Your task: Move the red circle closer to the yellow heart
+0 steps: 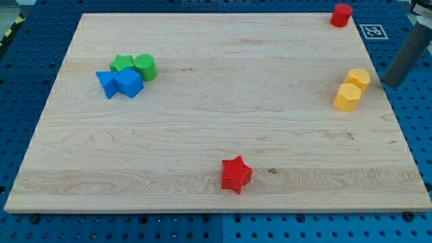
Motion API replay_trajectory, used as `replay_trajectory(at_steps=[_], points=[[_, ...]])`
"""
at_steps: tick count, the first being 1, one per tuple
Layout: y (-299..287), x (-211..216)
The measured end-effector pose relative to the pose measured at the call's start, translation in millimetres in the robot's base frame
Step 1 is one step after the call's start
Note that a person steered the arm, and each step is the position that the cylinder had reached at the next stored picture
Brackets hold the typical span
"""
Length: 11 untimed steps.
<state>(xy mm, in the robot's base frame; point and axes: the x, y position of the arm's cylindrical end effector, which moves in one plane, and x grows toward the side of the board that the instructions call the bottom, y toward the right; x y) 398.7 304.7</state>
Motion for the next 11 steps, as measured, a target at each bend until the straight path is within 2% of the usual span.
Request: replay_trajectory(at_steps=[2, 3, 4, 5, 8, 9, 11], points=[[-57, 0], [-47, 0], [-7, -8], [12, -47], [16, -201], [15, -207], [-49, -208]])
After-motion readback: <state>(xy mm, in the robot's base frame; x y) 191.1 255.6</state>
